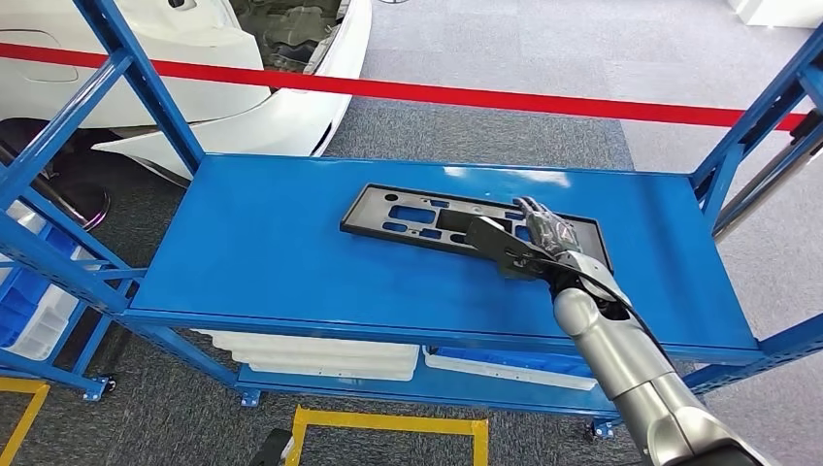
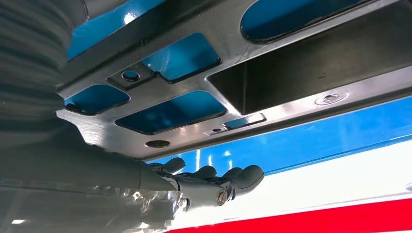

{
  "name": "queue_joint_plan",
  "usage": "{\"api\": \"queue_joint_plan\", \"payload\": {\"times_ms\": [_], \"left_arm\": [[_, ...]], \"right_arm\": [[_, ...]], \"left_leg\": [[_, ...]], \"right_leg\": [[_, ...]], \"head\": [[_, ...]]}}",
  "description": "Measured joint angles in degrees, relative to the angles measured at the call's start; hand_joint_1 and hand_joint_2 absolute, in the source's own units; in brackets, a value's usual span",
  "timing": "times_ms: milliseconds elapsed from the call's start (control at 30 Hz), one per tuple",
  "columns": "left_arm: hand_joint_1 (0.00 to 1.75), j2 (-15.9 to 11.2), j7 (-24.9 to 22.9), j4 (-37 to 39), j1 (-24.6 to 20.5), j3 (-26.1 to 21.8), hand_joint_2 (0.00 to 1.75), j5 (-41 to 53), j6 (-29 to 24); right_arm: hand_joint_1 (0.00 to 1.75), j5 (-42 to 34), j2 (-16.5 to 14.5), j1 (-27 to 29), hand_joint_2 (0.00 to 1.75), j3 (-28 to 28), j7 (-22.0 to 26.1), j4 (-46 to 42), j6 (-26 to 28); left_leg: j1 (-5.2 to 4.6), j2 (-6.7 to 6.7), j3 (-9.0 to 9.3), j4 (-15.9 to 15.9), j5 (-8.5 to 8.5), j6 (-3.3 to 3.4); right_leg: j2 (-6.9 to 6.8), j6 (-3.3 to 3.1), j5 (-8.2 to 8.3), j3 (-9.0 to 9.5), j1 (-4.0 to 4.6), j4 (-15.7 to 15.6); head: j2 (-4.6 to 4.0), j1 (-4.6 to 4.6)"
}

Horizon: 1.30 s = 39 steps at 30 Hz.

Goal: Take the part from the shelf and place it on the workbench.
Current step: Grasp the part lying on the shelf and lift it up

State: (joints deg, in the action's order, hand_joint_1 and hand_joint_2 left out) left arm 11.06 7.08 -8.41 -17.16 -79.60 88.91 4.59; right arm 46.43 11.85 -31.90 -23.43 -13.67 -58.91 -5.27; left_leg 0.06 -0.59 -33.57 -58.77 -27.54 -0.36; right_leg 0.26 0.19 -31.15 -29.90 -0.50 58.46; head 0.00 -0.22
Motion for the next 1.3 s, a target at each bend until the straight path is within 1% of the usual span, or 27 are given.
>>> {"api": "queue_joint_plan", "payload": {"times_ms": [567, 900, 1167, 1300], "left_arm": [[0.00, 0.0, 0.0, 0.0, 0.0, -1.0, 1.75, 0.5, -0.2], [0.00, 0.0, 0.0, 0.0, -0.1, -1.4, 1.75, 0.8, -0.2], [0.00, 0.0, 0.0, 0.0, -0.1, -1.4, 1.75, 1.0, -0.2], [0.00, 0.0, -0.4, 0.0, -0.1, -1.4, 1.75, 1.0, 0.8]], "right_arm": [[0.00, -0.7, 0.0, 0.3, 1.75, 0.0, -0.4, -1.1, -0.6], [0.00, -2.4, 0.0, 0.6, 1.75, 0.0, -0.8, -1.9, -2.0], [0.00, -3.3, 0.0, 1.0, 1.75, -0.1, -0.8, -1.9, -2.0], [0.00, -2.9, 0.0, 1.2, 1.75, -0.1, -0.4, -1.9, -1.8]], "left_leg": [[0.00, 0.00, 0.00, 0.0, 0.00, 0.00], [0.00, 0.00, 0.00, 0.0, 0.00, 0.00], [0.00, 0.00, 0.00, 0.0, 0.00, 0.00], [0.00, 0.00, 0.00, 0.0, 0.00, 0.00]], "right_leg": [[0.00, 0.00, 0.00, 0.01, 0.00, 0.0], [0.00, 0.00, 0.00, 0.01, 0.00, 0.0], [0.00, 0.00, 0.00, 0.01, 0.00, 0.0], [0.00, 0.00, 0.00, 0.01, 0.00, 0.0]], "head": [[0.00, 0.01], [0.00, -0.02], [0.00, 0.01], [0.00, 0.01]]}}
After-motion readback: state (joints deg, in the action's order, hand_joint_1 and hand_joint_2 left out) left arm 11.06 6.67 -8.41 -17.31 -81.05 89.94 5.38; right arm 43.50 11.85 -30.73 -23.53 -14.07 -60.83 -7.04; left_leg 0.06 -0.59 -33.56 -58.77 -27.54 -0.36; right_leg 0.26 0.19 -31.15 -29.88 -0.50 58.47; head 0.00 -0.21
